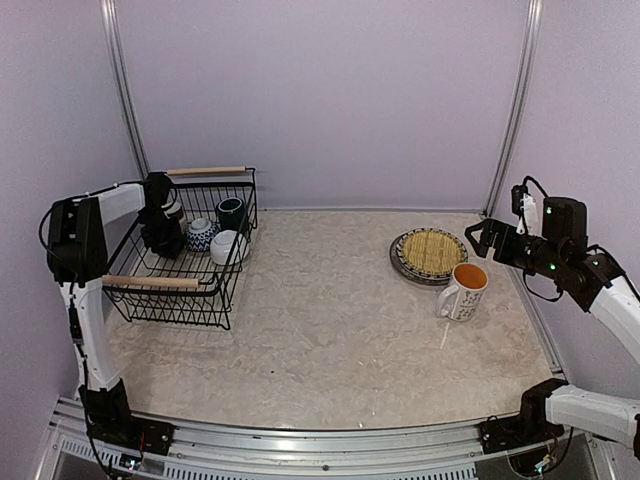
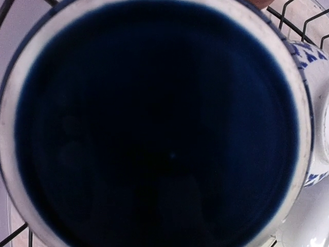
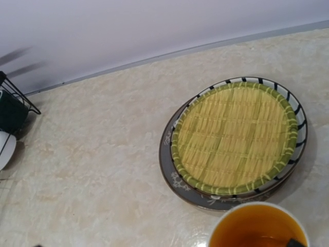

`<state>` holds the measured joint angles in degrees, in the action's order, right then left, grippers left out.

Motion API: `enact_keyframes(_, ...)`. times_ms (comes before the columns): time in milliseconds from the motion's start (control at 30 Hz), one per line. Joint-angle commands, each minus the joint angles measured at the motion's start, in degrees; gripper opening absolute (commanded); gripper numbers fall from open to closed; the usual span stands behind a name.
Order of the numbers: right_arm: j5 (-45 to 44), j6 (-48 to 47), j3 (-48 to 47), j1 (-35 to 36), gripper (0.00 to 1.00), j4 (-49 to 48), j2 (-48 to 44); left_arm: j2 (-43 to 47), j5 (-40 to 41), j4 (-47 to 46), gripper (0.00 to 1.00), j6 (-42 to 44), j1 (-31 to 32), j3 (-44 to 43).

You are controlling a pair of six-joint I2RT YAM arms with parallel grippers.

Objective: Unload the mixed dishes from the dish rack
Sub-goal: Grab the cup from the dish rack.

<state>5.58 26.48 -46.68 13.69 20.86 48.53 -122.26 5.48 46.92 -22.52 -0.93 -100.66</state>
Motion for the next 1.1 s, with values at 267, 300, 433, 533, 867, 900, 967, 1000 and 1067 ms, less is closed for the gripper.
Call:
enact_keyframes(267, 1.31, 1.74, -1.16, -0.36, 1.0, -0.47, 0.69, -0.68, 0.26, -0.7, 0.17, 1.15, 0.01, -1.12)
enact_keyframes(300, 1.35, 1.95, -1.07, -0.32, 1.0, -0.47, 0.54, -0.14, 0.39, -0.51, 0.16, 1.16, -0.03, -1.12)
enact_keyframes(433, 1.53, 2.78, -1.05, -0.32, 1.0, -0.56, 0.14, 1.1, 0.49, -0.21, 0.06, 1.42, 0.1, -1.04)
enact_keyframes(533, 1.86, 3.23, -1.3, -0.34, 1.0, -0.56, 0.07, 1.9, 1.16, 0.61, 0.0, 1.47, 0.47, -1.12)
enact_keyframes(867, 2.53, 4.68, -1.66, -0.12, 1.0, -0.56, 0.99, 8.52, 3.85, 3.04, 0.0, 0.23, 3.42, 0.74)
enact_keyframes(900, 2.5, 4.84, -1.71, -0.01, 1.0, -0.63, 1.5, 9.36, 3.6, 2.92, 0.0, 0.13, 3.52, 1.17)
enact_keyframes(967, 2.59, 5.23, -1.82, 0.39, 1.0, -0.84, 2.15, 11.86, 2.46, 2.63, 0.0, 0.03, 3.57, 1.98)
enact_keyframes(1000, 2.52, 5.43, -1.84, 0.56, 1.0, -1.01, 2.51, 12.61, 1.65, 2.57, 0.0, -0.05, 3.57, 2.18)
enact_keyframes(1067, 2.43, 6.01, -2.05, 1.33, 1.0, -1.5, 3.43, 14.27, 0.0, 2.61, 0.0, -0.15, 3.65, 2.38)
